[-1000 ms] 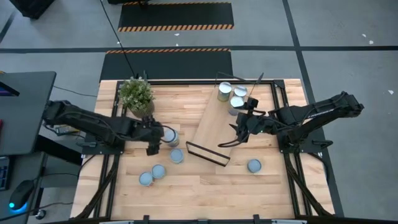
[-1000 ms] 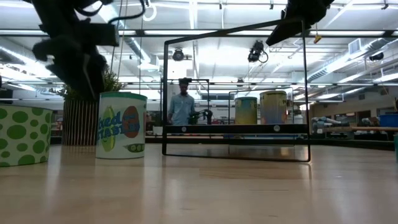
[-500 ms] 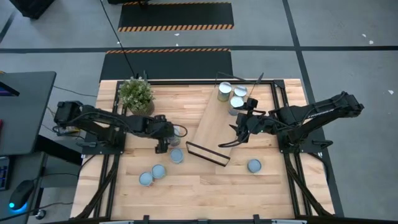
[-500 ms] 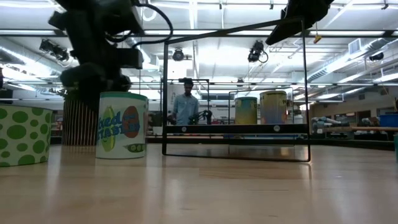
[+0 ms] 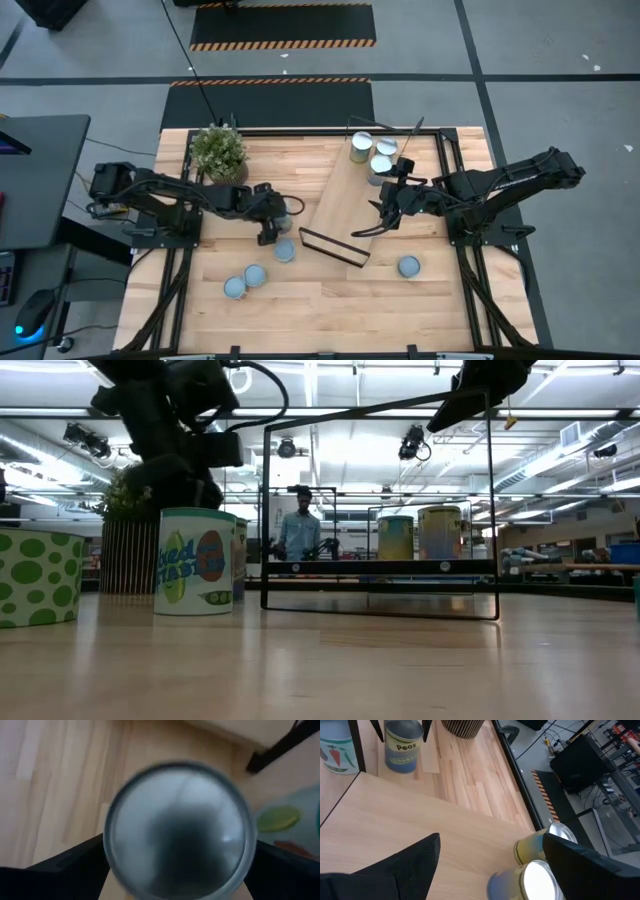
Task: Pick and place cans onto a shelf
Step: Put the canned peas on the shelf
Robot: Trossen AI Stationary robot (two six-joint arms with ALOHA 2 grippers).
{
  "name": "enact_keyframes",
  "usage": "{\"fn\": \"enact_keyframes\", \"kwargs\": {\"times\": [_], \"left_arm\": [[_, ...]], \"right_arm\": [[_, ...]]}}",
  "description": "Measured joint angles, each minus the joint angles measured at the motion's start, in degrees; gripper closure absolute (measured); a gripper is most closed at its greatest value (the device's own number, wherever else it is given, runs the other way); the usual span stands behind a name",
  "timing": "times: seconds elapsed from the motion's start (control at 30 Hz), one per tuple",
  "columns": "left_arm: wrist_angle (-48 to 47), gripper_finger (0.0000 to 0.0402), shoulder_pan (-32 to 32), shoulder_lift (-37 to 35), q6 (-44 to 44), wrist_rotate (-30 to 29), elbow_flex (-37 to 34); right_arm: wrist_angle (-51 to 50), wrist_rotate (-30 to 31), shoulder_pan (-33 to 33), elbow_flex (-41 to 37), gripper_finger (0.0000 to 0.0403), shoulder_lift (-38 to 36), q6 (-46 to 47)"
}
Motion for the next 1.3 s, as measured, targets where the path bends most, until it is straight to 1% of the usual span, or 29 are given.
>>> {"fn": "enact_keyframes", "kwargs": {"times": [0.1, 0.33, 0.4, 0.53, 0.6, 0.67, 0.83, 1.0, 1.17, 1.3], "left_arm": [[1.0, 0.0025, 0.8, 0.5, 0.2, 0.1, 0.0], [4.5, 0.0078, 3.7, 1.0, 1.3, 0.2, 0.0], [5.8, 0.0083, 4.8, 1.0, 2.5, 0.2, 0.0], [9.0, 0.0080, 8.0, 1.0, 6.0, 0.7, 0.0], [8.1, 0.0079, 10.4, 1.1, 8.5, 0.8, 1.4], [7.6, 0.0078, 12.8, 1.1, 10.3, 1.2, 4.3], [5.9, 0.0078, 17.0, 4.9, 14.7, 6.4, 13.9], [2.4, 0.0078, 19.1, 13.8, 18.6, 9.2, 24.9], [-1.8, 0.0077, 19.1, 23.4, 22.9, 11.5, 36.4], [-5.2, 0.0077, 19.1, 29.7, 25.3, 13.8, 45.2]], "right_arm": [[0.0, 0.0, 0.0, 0.0, 0.0045, 0.0, 0.0], [0.0, 0.0, 0.0, 0.0, 0.0045, 0.0, 0.1], [0.0, 0.0, 0.0, 0.0, 0.0045, 0.0, 0.1], [0.1, 0.0, 0.0, 0.0, 0.0045, 0.0, -0.3], [0.2, 0.0, 0.0, 0.0, 0.0045, 0.0, -0.4], [0.1, 0.0, -0.1, 0.0, 0.0045, 0.0, -0.8], [0.1, 0.1, -0.6, 0.0, 0.0045, 0.0, -1.3], [-0.4, 0.0, -1.4, 0.0, 0.0045, 0.0, -1.5], [-1.1, 0.0, -1.5, 0.0, 0.0045, 0.0, -1.9], [-2.0, 0.0, -1.5, 0.0, 0.0045, -0.5, -2.2]]}}
